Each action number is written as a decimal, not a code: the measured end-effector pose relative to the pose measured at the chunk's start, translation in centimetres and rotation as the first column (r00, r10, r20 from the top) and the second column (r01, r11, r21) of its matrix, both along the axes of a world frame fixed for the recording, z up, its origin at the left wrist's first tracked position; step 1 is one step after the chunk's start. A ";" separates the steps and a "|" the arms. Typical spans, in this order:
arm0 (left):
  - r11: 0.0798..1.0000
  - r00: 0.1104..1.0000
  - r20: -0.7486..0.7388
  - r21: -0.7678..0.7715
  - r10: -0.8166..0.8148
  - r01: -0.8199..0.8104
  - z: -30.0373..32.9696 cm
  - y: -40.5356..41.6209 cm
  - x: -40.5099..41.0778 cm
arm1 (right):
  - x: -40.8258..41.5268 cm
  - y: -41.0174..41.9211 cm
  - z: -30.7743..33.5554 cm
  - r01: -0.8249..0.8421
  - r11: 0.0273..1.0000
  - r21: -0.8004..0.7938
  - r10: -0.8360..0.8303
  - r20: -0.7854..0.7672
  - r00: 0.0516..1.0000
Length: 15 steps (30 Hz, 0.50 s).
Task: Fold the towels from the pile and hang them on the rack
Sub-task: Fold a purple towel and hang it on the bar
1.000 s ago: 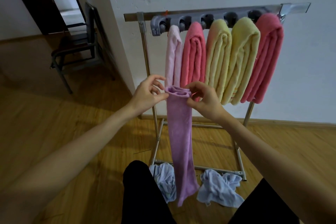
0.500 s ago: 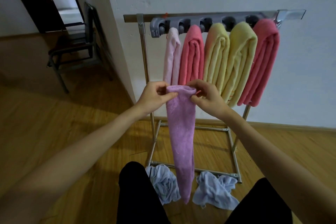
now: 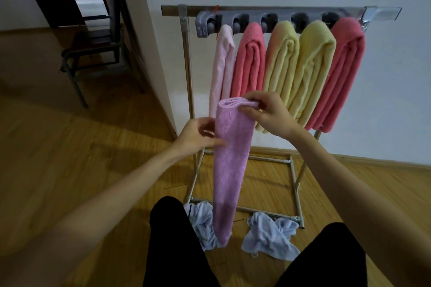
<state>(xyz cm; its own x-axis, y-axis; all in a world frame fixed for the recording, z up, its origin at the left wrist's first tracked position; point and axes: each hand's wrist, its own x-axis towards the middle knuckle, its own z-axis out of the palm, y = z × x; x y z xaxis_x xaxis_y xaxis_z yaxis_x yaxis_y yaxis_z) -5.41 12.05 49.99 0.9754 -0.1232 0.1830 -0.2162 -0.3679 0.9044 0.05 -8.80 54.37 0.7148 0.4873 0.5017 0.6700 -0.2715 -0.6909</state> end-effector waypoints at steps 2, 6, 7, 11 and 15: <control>1.000 0.993 -0.114 0.019 0.006 -0.004 -3.1 0.5 -0.3 | -0.2 0.3 0.2 -0.017 1.000 0.004 0.017 0.002 1.000; 0.998 0.971 -0.239 0.063 0.002 0.014 -8.6 0.4 -0.4 | -0.4 0.5 0.6 -0.031 0.999 0.025 0.030 0.025 0.999; 0.997 0.965 -0.263 0.066 -0.011 0.030 -9.8 0.2 -0.3 | -0.3 0.5 0.7 -0.024 0.999 0.022 0.024 0.033 0.999; 0.982 0.934 -0.357 0.183 0.022 0.047 -13.2 -0.9 1.0 | 0.0 0.0 1.0 0.039 0.997 0.063 -0.040 0.021 0.999; 0.991 0.940 -0.323 0.109 0.111 -0.080 -14.0 -0.9 1.9 | -0.1 -1.3 0.2 0.209 0.955 0.212 -0.215 0.006 0.977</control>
<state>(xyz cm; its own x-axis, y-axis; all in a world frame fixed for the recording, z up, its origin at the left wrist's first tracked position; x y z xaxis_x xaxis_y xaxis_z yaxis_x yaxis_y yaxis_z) -3.50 11.11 35.98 0.9872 -0.0278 -0.1568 0.1269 -0.4577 0.8800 -0.03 -10.15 54.62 0.7742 0.2083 0.5977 0.6329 -0.2610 -0.7289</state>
